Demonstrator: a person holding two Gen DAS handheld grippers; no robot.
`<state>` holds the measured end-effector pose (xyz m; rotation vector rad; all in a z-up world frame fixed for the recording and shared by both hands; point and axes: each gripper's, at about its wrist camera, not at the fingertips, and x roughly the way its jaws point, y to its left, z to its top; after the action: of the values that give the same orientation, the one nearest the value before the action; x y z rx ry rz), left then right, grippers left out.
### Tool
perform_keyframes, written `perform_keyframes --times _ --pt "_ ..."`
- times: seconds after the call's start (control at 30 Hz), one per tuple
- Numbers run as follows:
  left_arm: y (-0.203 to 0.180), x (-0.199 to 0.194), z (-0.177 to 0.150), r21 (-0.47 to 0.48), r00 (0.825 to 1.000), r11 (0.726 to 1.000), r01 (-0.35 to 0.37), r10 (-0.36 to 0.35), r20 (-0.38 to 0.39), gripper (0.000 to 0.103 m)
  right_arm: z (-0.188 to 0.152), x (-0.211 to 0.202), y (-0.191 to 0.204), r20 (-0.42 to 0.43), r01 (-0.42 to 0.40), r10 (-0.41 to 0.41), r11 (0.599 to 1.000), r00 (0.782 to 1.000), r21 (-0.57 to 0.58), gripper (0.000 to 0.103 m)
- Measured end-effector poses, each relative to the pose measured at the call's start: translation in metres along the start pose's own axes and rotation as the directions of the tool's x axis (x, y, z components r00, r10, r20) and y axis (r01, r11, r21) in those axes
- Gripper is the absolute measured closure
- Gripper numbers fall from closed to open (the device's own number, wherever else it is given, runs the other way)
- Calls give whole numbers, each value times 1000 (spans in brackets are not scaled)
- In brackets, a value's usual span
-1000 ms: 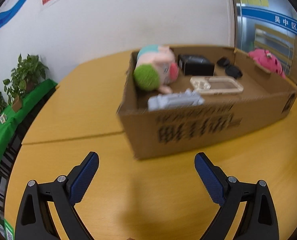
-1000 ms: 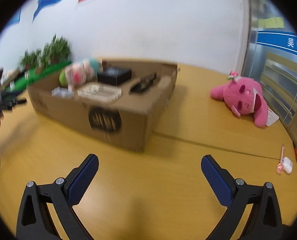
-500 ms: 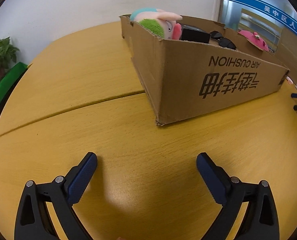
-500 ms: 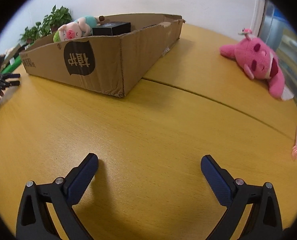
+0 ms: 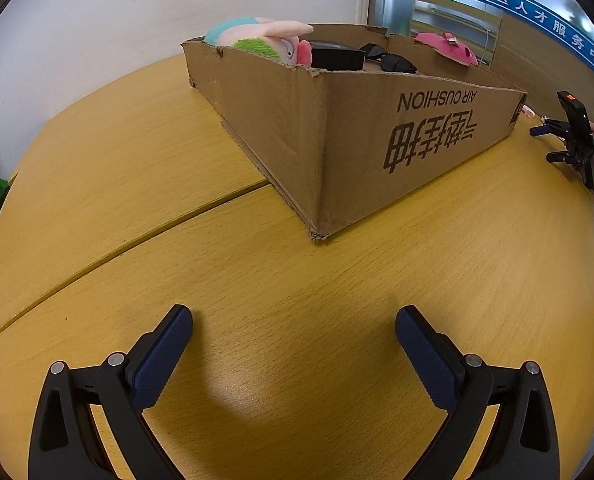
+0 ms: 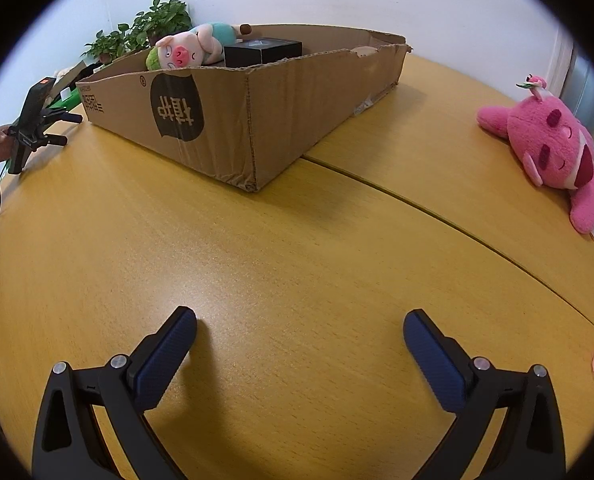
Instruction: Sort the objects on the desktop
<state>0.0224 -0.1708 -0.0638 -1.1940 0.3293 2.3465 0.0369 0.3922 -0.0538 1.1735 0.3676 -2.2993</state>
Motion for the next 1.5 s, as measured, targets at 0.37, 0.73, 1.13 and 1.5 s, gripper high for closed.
perform_keyframes --times 0.37,0.73,1.13,1.5 --pt "-2 3 5 -9 1000 1000 -17 17 -3 0 0 -2 -7 9 -14 14 999 1000 33 0" --pt "36 2 0 106 997 991 80 -80 -5 0 2 2 -26 -3 -84 85 990 996 -116 0" --pt "36 3 -2 106 997 991 78 -79 -2 0 1 2 -26 -2 -83 83 990 997 -118 0" --pt "35 3 -2 105 997 991 78 -78 -2 0 1 2 -26 -2 -83 83 989 997 -119 0"
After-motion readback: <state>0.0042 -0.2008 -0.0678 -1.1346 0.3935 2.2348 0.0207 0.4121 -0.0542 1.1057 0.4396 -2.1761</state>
